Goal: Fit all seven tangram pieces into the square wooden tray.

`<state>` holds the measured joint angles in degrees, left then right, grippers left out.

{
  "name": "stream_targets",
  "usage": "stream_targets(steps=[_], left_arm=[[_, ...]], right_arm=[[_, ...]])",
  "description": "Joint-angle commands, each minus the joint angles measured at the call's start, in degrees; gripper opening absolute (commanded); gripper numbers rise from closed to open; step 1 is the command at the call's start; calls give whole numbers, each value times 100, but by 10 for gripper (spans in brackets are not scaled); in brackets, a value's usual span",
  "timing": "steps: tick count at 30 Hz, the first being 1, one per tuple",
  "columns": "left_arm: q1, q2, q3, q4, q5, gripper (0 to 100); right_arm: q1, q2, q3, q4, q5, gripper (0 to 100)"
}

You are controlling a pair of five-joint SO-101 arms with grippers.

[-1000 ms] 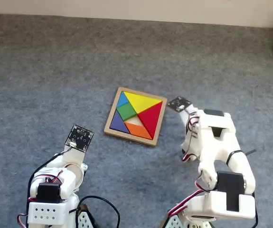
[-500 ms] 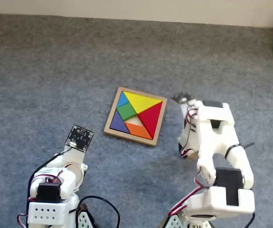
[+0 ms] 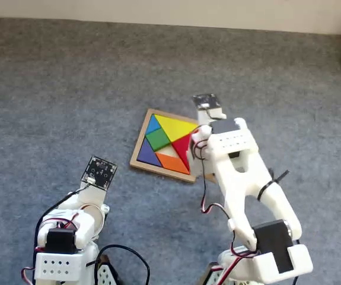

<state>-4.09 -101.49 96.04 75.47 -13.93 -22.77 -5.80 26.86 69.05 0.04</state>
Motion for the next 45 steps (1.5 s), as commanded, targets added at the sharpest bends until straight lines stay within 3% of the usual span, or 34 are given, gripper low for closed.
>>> stream_targets(steps=[1,5,11,17,25,37,45], left_arm=[[-48,-286,110,26,-62,7],[-48,-286,110,26,-62,7],[-48,-286,110,26,-62,7],[-48,-286,110,26,-62,7],[-48,-286,110,26,-62,7],[-48,-286,110,26,-62,7],[-48,-286,110,26,-62,7]], right_arm=[[-242,-330,-347,-541,-193,34],[-585,-312,-330,-936,-1292,34],[-1033,-312,-321,-1666,-4176,34],[-1147,-312,-295,-2387,-5319,34],[-1174,198,-251,-2501,-6875,35],[-1147,936,-602,-2484,-6971,43],[-1182,936,-655,-2484,-6593,191]])
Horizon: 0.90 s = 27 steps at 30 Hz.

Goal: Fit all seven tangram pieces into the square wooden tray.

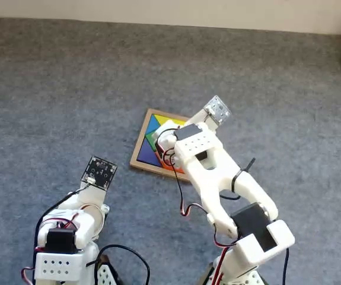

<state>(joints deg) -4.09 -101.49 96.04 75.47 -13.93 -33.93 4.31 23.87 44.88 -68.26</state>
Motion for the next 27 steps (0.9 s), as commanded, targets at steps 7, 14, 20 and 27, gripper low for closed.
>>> stream_targets(steps=[7,14,20,27], left_arm=[[-48,-286,110,26,-62,7],[-48,-286,110,26,-62,7],[-48,-286,110,26,-62,7],[-48,-286,110,26,-62,7]], right_arm=[[-215,-101,-365,-57,316,191],[-215,-901,-330,-48,958,191],[-207,-1956,374,4,1486,190],[-171,-2791,1305,4,2189,190]])
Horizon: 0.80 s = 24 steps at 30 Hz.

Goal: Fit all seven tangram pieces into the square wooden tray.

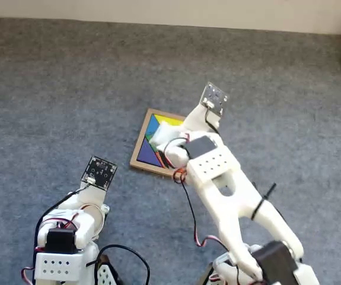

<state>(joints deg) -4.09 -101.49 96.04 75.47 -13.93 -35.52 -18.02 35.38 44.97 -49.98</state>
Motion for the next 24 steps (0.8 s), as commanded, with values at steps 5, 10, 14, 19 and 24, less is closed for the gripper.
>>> stream_targets(steps=[5,10,14,19,24], left_arm=[[-48,-286,110,26,-62,7],[-48,-286,110,26,-62,7],[-48,-286,110,26,-62,7],[-48,-286,110,26,-62,7],[-48,-286,110,26,-62,7]], right_arm=[[-13,-1200,752,-4,879,190],[321,-1824,1112,-4,1257,190],[787,-2255,1341,-4,1811,190],[1305,-2747,1648,-4,2576,190],[1508,-3169,1938,-13,3270,190]])
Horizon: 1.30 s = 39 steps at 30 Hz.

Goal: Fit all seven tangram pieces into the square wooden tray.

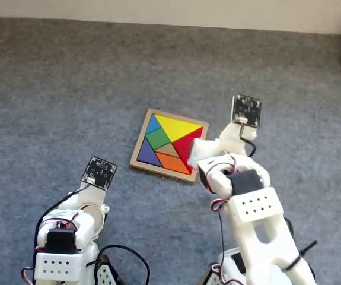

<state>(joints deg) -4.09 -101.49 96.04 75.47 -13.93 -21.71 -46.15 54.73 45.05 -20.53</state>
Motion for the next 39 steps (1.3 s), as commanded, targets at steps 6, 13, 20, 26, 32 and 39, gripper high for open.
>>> stream_targets(steps=[6,13,20,26,32,39], left_arm=[[-48,-286,110,26,-62,7],[-48,-286,110,26,-62,7],[-48,-286,110,26,-62,7],[-48,-286,110,26,-62,7],[-48,-286,110,26,-62,7],[-48,-286,110,26,-62,7]], right_arm=[[119,-664,171,-22,360,181],[127,-725,453,-716,862,19],[127,-725,629,-980,1116,5],[558,-866,646,-971,1125,5],[831,-2352,1051,-708,1125,5],[840,-4110,2193,-690,1125,5]])
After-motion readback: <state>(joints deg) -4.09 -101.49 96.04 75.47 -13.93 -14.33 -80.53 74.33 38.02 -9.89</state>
